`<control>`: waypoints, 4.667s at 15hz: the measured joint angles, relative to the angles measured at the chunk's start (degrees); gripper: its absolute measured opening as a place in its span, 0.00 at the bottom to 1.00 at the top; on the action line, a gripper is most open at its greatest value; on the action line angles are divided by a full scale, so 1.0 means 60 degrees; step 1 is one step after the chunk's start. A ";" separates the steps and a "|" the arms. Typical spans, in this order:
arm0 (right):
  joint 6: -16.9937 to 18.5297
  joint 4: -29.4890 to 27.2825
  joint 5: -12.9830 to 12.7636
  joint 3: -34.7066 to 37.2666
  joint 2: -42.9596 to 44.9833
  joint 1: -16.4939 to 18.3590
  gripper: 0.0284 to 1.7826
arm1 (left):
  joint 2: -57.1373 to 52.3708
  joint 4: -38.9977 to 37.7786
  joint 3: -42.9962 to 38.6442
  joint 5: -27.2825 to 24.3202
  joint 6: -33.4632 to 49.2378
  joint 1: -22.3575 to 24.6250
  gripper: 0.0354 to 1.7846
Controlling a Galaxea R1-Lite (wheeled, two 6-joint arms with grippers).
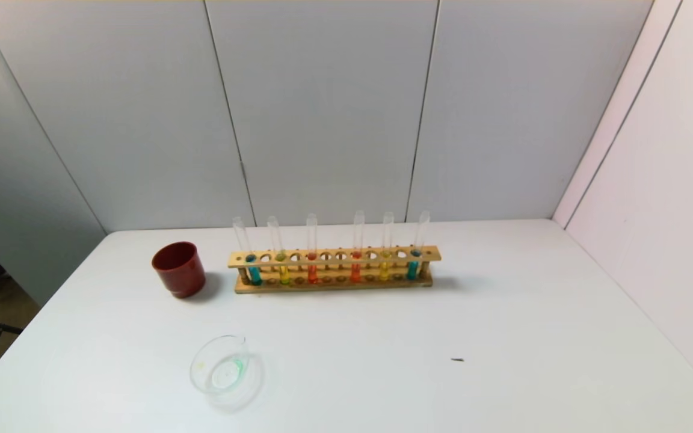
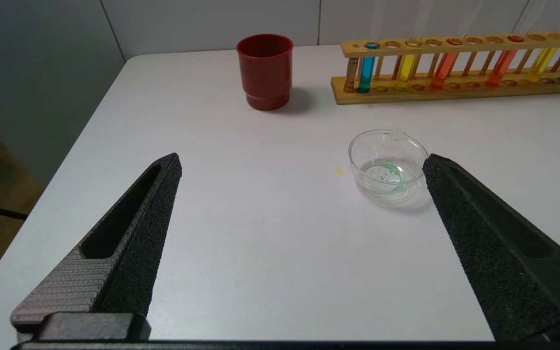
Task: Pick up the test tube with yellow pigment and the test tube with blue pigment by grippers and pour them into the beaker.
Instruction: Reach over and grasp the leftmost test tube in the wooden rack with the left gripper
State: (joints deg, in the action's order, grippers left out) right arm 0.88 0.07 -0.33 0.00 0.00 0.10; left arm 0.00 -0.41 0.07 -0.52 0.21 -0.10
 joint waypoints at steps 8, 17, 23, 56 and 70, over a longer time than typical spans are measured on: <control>0.0000 0.0000 -0.0004 0.0000 0.0000 0.0000 0.95 | 0.0018 0.0256 0.0142 -0.0063 -0.0439 0.0000 0.98; 0.0000 0.0000 0.0000 0.0000 0.0000 0.0000 0.95 | 0.4423 -0.0165 0.4214 -0.0996 -0.0071 -0.0043 0.98; 0.0000 0.0000 0.0000 0.0000 0.0000 0.0000 0.95 | 0.8466 -0.2286 0.5421 -0.1217 -0.0057 -0.0447 0.98; -0.0004 0.0000 0.0000 0.0000 0.0000 0.0000 0.95 | 1.9261 -1.0996 0.6355 0.1721 0.1020 -0.2832 0.98; 0.0000 0.0000 0.0000 0.0000 0.0000 0.0000 0.95 | 2.0153 -1.2040 0.6676 0.1717 0.0668 -0.2761 0.58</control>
State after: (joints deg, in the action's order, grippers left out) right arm 0.88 0.07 -0.33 0.00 0.00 0.10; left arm 120.92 -72.66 40.13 9.78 4.22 -16.66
